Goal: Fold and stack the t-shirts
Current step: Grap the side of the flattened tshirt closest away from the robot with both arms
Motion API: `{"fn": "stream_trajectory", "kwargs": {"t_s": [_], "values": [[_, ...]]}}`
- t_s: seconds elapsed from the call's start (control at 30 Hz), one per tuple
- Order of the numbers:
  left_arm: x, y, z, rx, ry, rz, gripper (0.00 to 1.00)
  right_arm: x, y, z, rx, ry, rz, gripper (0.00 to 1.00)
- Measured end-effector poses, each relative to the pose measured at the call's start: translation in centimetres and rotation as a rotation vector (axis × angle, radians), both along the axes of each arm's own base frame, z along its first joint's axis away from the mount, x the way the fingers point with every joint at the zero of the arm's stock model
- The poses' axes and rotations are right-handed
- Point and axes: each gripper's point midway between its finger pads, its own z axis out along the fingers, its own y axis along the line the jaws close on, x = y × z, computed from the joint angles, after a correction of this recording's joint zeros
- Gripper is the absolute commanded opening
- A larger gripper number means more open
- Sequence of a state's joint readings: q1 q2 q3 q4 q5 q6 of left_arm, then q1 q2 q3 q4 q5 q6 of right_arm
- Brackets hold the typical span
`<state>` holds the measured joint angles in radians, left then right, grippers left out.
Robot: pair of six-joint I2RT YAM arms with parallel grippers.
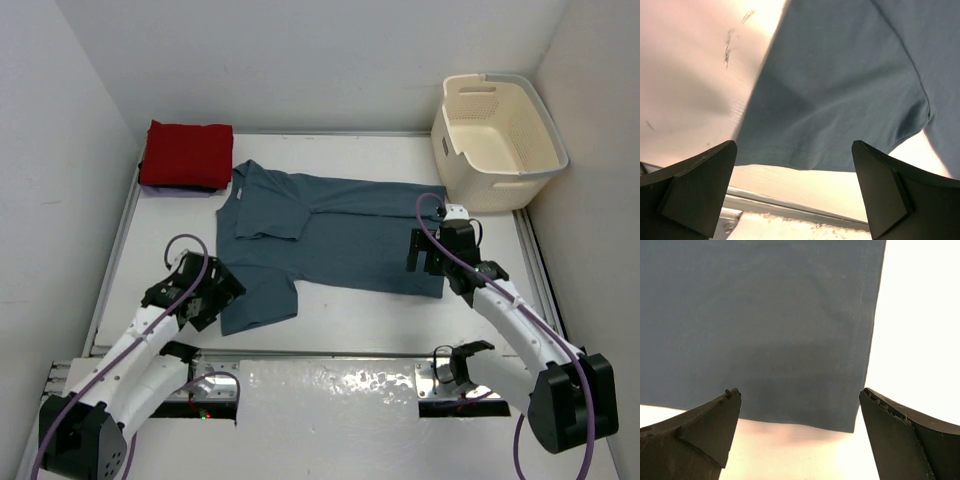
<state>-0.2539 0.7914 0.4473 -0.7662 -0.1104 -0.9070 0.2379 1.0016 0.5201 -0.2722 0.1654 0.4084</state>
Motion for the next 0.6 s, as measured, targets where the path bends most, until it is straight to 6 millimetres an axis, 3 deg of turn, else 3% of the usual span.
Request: {"fn": "stream_trajectory", "kwargs": {"t_s": [0.17, 0.37, 0.5, 0.53, 0.6], "values": [[-2.6, -0.3, -3.2, -0.034, 0.132, 0.049, 0.98, 0.0, -0.2, -0.3, -0.004, 0.012, -0.02, 0.99], [-3.3, -0.7, -4.0, -0.042, 0.227, 0.055, 0.75, -0.1, -0.4, -0.9, -0.015, 0.034, -0.028, 0.99], [-3.4, -0.8, -4.4, -0.049, 0.24, 0.062, 0.36, -0.1, -0.7, -1.3, -0.026, 0.044, -0.048, 0.99], [-3.4, -0.9, -4.5, -0.052, 0.24, 0.061, 0.2, -0.2, -0.8, -1.3, -0.029, 0.045, -0.055, 0.99], [-3.2, -1.0, -4.5, -0.064, 0.231, 0.067, 0.03, -0.3, -1.1, -1.3, -0.037, 0.049, -0.07, 0.99]]}}
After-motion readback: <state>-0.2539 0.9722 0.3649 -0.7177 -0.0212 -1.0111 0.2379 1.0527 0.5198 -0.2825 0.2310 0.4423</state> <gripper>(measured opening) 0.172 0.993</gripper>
